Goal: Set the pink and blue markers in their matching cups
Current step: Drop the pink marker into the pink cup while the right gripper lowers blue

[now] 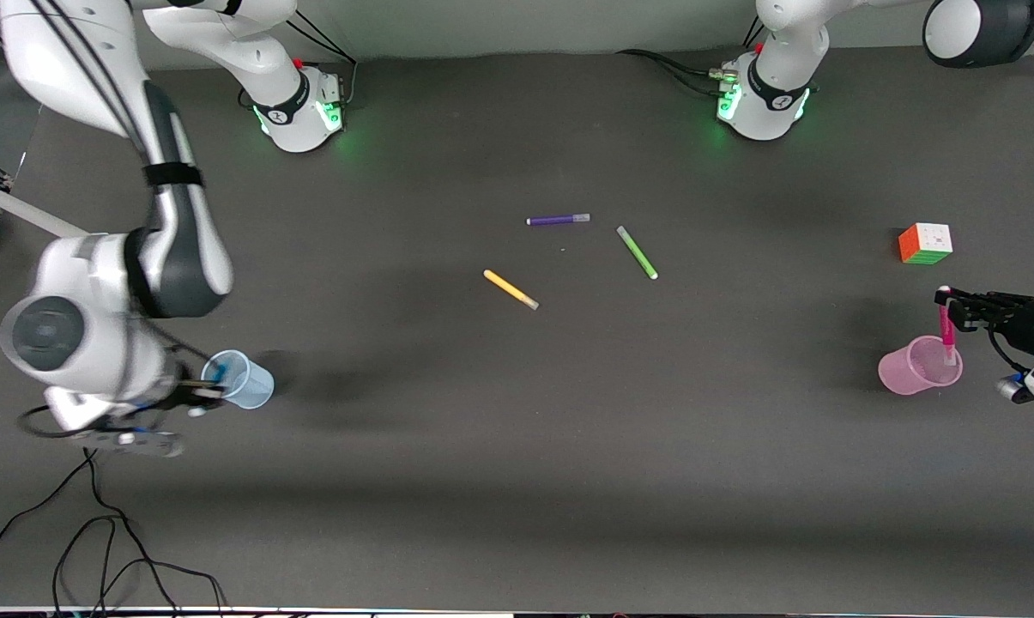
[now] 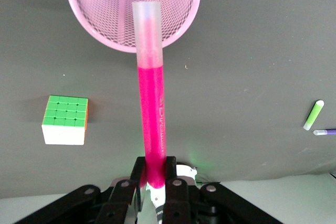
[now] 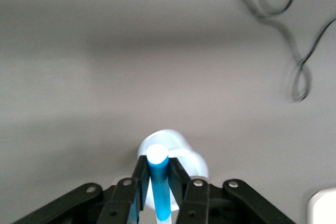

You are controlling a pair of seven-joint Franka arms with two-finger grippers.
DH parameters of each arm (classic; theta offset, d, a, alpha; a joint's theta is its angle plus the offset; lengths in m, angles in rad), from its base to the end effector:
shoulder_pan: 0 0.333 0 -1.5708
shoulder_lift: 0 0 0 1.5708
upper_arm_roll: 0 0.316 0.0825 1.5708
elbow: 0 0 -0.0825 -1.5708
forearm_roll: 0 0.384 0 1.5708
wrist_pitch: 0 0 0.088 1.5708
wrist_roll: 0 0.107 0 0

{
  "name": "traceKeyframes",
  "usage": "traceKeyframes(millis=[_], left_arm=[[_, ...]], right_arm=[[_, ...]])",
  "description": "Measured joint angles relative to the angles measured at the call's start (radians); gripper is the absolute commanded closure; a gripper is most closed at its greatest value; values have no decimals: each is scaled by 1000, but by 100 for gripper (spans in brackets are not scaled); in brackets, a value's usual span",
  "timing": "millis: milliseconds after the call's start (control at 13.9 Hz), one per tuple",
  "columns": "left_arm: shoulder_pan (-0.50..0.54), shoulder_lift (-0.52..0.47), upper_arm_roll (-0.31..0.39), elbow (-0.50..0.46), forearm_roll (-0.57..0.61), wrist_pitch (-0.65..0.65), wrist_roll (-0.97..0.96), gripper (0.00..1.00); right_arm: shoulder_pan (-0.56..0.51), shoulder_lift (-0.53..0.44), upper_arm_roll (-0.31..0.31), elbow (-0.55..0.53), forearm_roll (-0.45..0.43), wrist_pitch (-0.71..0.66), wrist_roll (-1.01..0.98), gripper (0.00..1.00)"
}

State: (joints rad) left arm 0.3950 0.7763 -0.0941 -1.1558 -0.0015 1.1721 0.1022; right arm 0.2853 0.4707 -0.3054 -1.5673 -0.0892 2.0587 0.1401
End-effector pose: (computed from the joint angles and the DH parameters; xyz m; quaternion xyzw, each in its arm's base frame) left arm 0.6244 0.2102 0.3054 0.9240 0.0924 -0.3545 0.1095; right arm 0.6862 0.0103 0.3861 0.9931 -0.0425 0.0265 0.1063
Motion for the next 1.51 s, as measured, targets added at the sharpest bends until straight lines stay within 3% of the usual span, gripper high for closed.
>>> traceKeyframes(millis=[288, 577, 649, 721, 793, 865, 937, 1081, 1153, 1225, 1514], left_arm=[[21, 45, -1, 6, -3, 1, 1, 100], [31, 68, -3, 15, -24, 11, 1, 100], [31, 68, -4, 15, -24, 19, 1, 90], [31, 68, -6, 15, -25, 23, 1, 72], [31, 68, -8, 16, -25, 29, 1, 61], [31, 68, -11, 16, -25, 36, 1, 35], [30, 68, -14, 16, -25, 42, 1, 2], [28, 68, -18, 16, -25, 46, 1, 1], [27, 68, -20, 17, -26, 46, 1, 1], [25, 68, -22, 20, -25, 46, 1, 1], [-26, 30, -29, 40, -8, 42, 0, 1]], right_arm=[[1, 4, -17, -70, 0, 140, -35, 100], [15, 5, -16, -91, 0, 158, -27, 100], [15, 4, -17, -99, 0, 166, -27, 100], [16, 4, -16, -114, 0, 191, -27, 100], [17, 4, -16, -135, 0, 222, -27, 100], [19, 4, -16, -156, 0, 249, -25, 100], [22, 3, -16, -173, 0, 266, -20, 100], [30, -1, -15, -191, 0, 280, -13, 100], [33, -6, -15, -195, 0, 280, -10, 29], [35, -13, -15, -201, 0, 280, -9, 0], [36, -26, -15, -216, 0, 281, -4, 0]])
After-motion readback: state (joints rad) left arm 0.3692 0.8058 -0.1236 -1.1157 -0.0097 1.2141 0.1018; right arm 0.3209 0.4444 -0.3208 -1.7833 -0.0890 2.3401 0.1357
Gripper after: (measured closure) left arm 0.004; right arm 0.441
